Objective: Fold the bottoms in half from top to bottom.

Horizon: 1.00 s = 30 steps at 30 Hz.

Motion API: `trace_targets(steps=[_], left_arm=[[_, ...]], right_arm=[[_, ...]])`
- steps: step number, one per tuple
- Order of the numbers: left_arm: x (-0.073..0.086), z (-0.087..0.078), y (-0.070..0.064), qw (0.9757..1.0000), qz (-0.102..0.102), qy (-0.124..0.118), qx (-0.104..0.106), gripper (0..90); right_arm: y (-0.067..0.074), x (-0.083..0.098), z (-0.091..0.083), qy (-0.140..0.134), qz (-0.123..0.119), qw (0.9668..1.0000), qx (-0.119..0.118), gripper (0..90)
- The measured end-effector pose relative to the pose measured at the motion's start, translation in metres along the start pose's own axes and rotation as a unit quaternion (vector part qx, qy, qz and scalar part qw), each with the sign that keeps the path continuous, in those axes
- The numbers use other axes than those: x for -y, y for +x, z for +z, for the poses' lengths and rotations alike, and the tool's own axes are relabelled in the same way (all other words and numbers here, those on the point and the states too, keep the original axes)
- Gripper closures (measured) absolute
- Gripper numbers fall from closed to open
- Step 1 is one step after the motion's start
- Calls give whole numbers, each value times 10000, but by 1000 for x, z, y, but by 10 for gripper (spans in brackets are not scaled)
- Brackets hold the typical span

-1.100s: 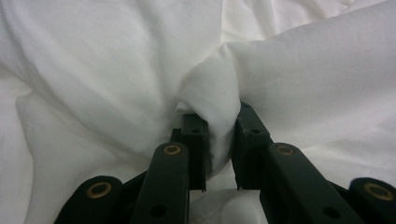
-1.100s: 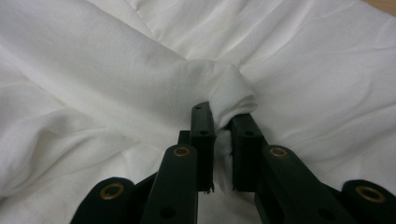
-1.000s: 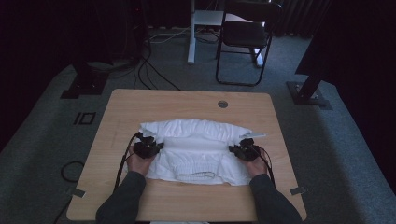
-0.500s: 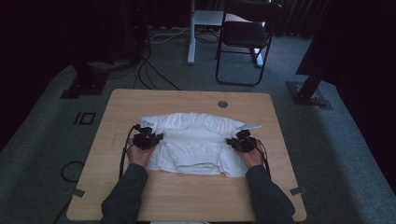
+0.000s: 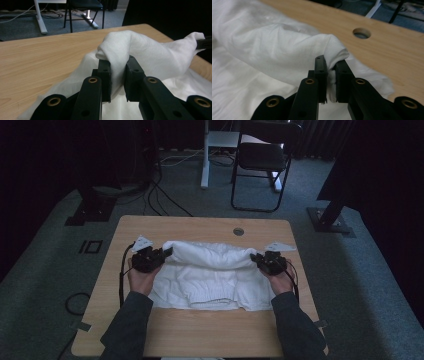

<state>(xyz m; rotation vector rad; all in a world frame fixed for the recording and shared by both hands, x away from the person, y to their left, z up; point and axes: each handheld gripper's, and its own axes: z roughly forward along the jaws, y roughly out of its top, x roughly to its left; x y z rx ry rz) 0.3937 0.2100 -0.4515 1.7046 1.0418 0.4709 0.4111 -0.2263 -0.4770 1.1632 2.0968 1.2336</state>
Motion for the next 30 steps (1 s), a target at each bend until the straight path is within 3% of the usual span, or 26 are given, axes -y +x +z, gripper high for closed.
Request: trace_targets(steps=[3, 7, 11, 12, 18, 21, 22, 25, 30], left_arm=[[-3, -7, 6, 9996, -193, -162, 92, 786], [-11, -19, -2, 9991, -87, -386, 178, 786], [-11, -33, -5, 9980, -134, -508, 356, 785], [-9, -35, -6, 9981, -121, -483, 366, 785], [20, -51, -10, 9972, -288, -312, 617, 781], [44, -59, -13, 9965, -411, -151, 707, 776], [44, -59, -13, 9965, -411, -151, 707, 773], [65, -60, -16, 9965, -398, 193, 708, 762], [75, -58, -19, 9961, -394, 343, 705, 759]], right_arm=[[-6, -4, -12, -426, 231, 9988, 44, 830], [2, -15, -28, -819, 4, 9964, 232, 832], [5, -18, -39, -988, -11, 9949, 180, 831], [6, -16, -45, -1005, 27, 9949, 41, 830], [13, 10, -58, -892, 111, 9953, -356, 824], [18, 24, -61, -807, 129, 9956, -464, 820], [18, 24, -61, -807, 129, 9956, -464, 820], [24, 45, -62, -583, 133, 9968, -529, 813], [28, 69, -58, -334, 223, 9973, -609, 808]])
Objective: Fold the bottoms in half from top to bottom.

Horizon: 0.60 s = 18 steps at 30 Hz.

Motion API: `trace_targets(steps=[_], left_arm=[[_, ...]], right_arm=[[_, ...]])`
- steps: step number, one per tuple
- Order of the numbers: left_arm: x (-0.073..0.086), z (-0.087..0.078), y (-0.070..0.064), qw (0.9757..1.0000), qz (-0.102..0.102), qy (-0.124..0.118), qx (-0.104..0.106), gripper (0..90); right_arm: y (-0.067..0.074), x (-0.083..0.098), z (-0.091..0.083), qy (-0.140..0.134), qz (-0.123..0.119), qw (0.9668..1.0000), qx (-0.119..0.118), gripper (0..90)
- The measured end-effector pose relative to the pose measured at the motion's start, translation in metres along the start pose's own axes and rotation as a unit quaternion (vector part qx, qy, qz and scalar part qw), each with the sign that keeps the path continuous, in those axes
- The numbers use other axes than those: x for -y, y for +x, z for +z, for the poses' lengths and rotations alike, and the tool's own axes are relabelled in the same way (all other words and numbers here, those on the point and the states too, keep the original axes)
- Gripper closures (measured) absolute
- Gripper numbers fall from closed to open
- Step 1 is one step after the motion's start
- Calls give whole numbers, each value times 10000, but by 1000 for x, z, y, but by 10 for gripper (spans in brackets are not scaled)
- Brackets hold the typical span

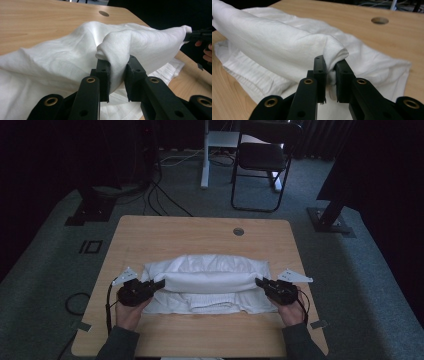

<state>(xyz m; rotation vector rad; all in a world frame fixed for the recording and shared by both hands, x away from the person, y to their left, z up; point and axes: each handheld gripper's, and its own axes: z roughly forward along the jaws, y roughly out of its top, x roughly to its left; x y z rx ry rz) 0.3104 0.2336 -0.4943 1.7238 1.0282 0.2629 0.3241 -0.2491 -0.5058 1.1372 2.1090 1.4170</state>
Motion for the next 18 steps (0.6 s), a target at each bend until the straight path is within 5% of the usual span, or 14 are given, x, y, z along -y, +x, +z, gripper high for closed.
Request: trace_targets(steps=[5, 8, 12, 18], left_arm=[[3, 0, -2, 9999, -110, 47, 23, 650], [-1, -4, -2, 9999, -146, -49, -61, 542], [-21, -7, -5, 9994, -42, -269, -195, 510], [-56, 22, -25, 9994, 116, -172, -295, 553]], right_arm=[[1, 10, 1, 147, 22, 9999, 18, 782], [2, 7, -2, 129, -66, 9999, 11, 613], [6, -13, -10, -207, -139, 9995, 185, 457], [22, -45, 14, -205, -220, 9994, 164, 454]])
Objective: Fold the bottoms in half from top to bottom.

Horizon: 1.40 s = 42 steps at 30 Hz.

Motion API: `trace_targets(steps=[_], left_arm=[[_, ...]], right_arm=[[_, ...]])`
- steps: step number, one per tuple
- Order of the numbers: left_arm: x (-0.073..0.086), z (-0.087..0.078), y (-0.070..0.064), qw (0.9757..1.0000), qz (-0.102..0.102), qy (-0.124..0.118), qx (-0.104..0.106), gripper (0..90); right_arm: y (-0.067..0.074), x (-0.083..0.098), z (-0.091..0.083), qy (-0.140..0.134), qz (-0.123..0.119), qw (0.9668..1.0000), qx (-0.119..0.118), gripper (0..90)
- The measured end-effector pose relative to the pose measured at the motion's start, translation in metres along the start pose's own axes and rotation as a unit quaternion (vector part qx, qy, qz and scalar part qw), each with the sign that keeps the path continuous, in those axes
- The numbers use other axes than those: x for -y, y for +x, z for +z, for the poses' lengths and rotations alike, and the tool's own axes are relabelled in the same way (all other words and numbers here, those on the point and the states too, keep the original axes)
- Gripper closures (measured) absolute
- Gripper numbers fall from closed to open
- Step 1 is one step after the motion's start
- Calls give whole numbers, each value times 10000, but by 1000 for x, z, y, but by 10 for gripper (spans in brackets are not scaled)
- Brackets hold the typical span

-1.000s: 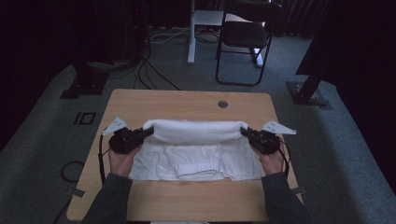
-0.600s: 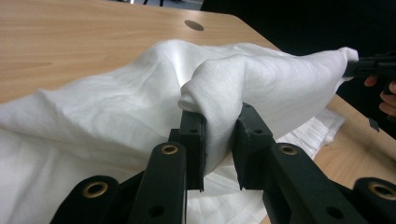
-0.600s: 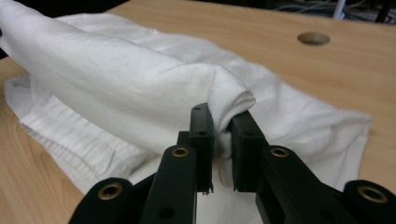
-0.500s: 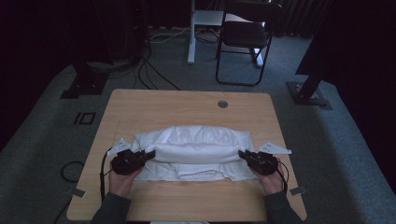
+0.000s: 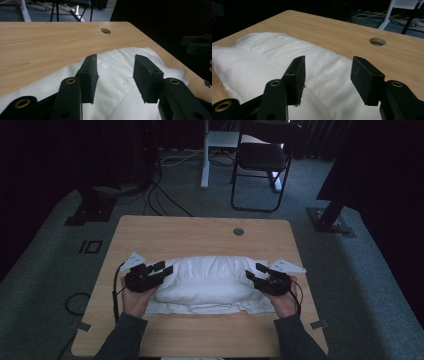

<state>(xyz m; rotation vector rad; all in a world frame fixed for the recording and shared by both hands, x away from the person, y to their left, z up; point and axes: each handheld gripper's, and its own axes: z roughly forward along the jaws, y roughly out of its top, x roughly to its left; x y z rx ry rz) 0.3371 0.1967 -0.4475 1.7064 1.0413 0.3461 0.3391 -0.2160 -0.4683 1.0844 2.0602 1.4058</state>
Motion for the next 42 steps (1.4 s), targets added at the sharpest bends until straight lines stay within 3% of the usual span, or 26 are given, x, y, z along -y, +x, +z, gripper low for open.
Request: trace_targets(steps=[5, 8, 12, 17, 22, 26, 31, 33, 35, 37, 40, 42], left_arm=[[2, 44, -13, 9988, 44, 491, -23, 566], [16, 63, -18, 9970, 68, 777, -18, 566], [43, 74, -18, 9934, 18, 1150, -6, 576], [70, 67, -15, 9914, 20, 1305, 3, 581], [85, 52, -9, 9921, 106, 1245, -129, 576], [97, 36, 5, 9919, 100, 1169, -490, 575], [95, 34, 13, 9891, 159, 1136, -922, 537], [94, 35, 14, 9870, 189, 1109, -1146, 493], [93, 35, 16, 9838, 166, 1058, -1441, 374], [92, 36, 19, 9816, 131, 1053, -1587, 295], [90, 35, 21, 9803, 118, 1043, -1671, 194], [89, 32, 24, 9815, 12, 990, -1640, 162]], right_arm=[[13, -7, 40, 277, -30, 9996, -34, 463], [20, -3, 61, 503, -76, 9987, -28, 470], [25, 12, 73, 827, -132, 9965, 17, 479], [32, 41, 68, 1097, -232, 9937, 53, 480], [32, 60, 58, 1129, -265, 9932, 100, 475], [29, 65, 57, 1131, -177, 9934, 97, 472], [31, 67, 63, 1206, -137, 9926, 99, 473], [31, 67, 65, 1219, -108, 9925, 59, 473], [30, 68, 66, 1231, -76, 9924, 19, 472], [29, 68, 67, 1220, -11, 9925, -44, 471], [29, 67, 69, 1229, 8, 9924, -75, 470], [28, 67, 69, 1238, 29, 9923, -89, 469]])
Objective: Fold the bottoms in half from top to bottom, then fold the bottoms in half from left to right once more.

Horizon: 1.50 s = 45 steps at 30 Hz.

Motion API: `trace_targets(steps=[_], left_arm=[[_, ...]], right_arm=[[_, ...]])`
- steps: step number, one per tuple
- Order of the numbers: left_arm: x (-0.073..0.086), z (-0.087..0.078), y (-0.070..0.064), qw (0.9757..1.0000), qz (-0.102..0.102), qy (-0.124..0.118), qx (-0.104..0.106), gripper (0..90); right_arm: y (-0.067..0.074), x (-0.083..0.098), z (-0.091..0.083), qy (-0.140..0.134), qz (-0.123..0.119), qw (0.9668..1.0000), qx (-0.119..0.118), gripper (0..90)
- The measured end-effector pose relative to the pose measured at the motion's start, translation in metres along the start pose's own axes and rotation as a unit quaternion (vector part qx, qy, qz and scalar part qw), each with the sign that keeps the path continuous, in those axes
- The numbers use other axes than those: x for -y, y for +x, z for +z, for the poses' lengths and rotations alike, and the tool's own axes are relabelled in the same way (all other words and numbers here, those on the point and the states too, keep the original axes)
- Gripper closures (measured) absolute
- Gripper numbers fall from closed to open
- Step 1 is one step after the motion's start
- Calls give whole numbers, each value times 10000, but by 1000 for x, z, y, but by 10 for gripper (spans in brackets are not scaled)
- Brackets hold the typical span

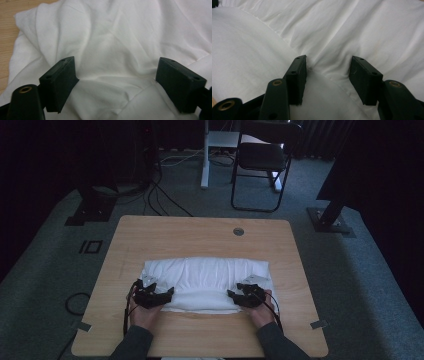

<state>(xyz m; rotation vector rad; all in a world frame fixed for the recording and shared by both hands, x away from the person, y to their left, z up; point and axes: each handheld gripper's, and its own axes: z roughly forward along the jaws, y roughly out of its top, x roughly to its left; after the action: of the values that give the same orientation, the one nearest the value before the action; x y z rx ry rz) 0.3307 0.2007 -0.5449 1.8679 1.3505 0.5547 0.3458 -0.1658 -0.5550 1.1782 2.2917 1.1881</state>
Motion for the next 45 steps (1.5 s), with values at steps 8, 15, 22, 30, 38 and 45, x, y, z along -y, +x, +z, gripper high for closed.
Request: trace_targets(steps=[8, 15, 22, 30, 38, 45], left_arm=[[3, 10, 21, 9973, -616, 376, -137, 18], [3, 15, 22, 9972, -610, 276, -319, 6], [3, 16, 20, 9961, -553, 310, -614, 0], [3, 14, 18, 9942, -491, 274, -920, 0], [3, 16, 21, 9930, -742, 327, -857, 0], [6, 13, 18, 9896, -860, 279, -1115, 0]], right_arm=[[-1, 0, 0, 6, 19, 10000, -18, 469], [0, 0, 0, -4, 30, 10000, -19, 469], [-1, 0, 0, -10, 51, 10000, -39, 469], [0, 1, 0, -27, 65, 10000, -58, 469], [1, 1, 1, -27, 50, 10000, -60, 469], [2, 1, 0, -27, 35, 10000, -49, 469]])
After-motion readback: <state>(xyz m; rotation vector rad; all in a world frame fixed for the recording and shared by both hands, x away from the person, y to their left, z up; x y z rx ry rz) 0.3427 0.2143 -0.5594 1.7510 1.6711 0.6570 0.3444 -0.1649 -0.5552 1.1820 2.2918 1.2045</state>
